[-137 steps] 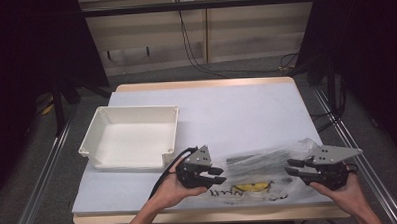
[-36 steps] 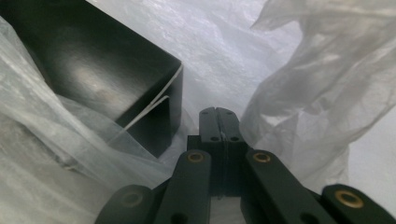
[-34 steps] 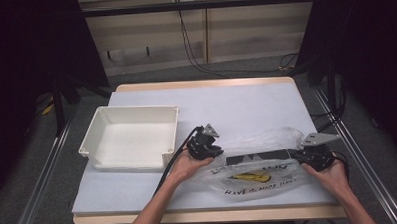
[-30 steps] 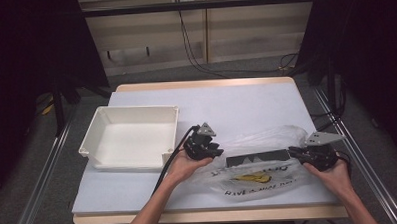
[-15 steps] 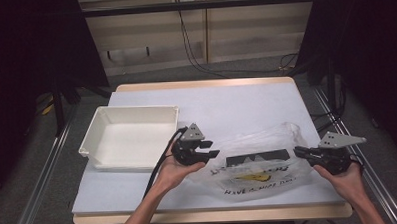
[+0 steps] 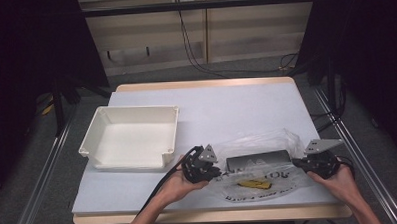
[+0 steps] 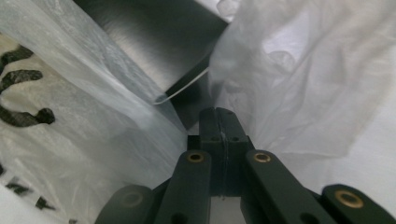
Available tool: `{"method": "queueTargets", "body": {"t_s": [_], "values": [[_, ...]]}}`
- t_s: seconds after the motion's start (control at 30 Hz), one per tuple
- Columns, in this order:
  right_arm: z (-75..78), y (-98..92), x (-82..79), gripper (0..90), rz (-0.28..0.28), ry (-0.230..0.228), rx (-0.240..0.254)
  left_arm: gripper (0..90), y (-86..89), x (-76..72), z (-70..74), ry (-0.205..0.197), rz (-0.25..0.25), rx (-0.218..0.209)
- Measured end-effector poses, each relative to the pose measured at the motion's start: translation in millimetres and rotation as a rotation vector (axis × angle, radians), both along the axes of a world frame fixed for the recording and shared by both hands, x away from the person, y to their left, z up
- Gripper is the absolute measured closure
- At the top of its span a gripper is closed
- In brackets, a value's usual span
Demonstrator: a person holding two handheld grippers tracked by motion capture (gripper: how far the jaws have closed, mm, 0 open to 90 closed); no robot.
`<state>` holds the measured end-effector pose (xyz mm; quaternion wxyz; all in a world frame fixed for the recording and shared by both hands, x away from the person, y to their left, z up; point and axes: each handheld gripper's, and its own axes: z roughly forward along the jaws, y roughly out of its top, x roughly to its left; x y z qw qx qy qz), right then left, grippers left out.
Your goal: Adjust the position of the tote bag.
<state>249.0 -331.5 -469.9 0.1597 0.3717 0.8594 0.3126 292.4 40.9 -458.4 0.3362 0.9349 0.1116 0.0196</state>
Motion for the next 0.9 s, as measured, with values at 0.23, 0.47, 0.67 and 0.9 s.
{"method": "queueTargets", "body": {"t_s": [0.23,0.47,0.67,0.9], "values": [[-1.0,0.5,-0.3,90.0,-0.038,-0.024,-0.096,86.6,6.1,-0.4,-6.8,-0.012,0.006,0.063],[0.7,-7.5,-7.3,90.0,-0.123,-0.018,-0.160,90.0,27.3,-3.4,-7.7,0.001,0.029,0.056],[1.1,-12.0,-6.3,90.0,-0.126,-0.010,-0.144,90.0,31.4,-3.4,-5.9,0.012,0.021,0.075],[0.1,-17.2,-7.4,90.0,-0.144,-0.008,-0.113,90.0,40.4,-2.6,-7.4,0.042,0.041,0.050]]}}
